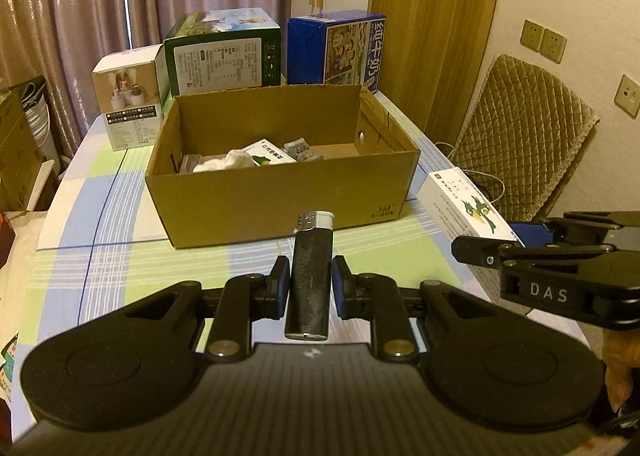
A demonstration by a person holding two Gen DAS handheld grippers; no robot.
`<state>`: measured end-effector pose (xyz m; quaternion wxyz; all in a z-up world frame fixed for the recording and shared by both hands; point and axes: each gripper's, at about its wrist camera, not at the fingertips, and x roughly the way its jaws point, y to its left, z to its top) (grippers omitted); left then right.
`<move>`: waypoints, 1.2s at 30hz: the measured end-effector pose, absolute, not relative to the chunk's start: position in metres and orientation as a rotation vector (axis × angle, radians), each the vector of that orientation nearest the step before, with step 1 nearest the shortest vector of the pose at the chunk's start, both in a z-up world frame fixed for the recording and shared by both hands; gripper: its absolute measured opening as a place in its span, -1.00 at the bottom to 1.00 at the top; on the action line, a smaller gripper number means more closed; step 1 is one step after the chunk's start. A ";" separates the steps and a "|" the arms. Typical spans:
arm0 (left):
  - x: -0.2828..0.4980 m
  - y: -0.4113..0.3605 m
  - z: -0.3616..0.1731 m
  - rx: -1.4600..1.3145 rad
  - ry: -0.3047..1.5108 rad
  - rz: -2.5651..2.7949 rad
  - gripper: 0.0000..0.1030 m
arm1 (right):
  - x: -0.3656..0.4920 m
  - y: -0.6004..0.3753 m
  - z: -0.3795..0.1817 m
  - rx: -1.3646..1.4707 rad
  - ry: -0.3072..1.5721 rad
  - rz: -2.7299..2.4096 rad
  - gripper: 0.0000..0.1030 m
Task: Organize objects
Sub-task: 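Lift and carry the lighter with the left tool while the right tool carries the medicine box to the box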
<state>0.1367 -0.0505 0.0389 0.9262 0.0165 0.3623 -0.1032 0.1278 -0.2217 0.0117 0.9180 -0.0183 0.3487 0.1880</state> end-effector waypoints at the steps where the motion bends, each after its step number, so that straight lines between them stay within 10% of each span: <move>1: 0.140 -0.050 0.040 0.036 0.743 -0.212 -0.65 | 0.130 -0.221 0.013 -0.039 0.716 0.389 -0.32; 36: 0.234 -0.036 0.059 0.026 0.777 -0.239 -0.65 | 0.222 -0.206 0.047 -0.034 0.723 0.436 -0.31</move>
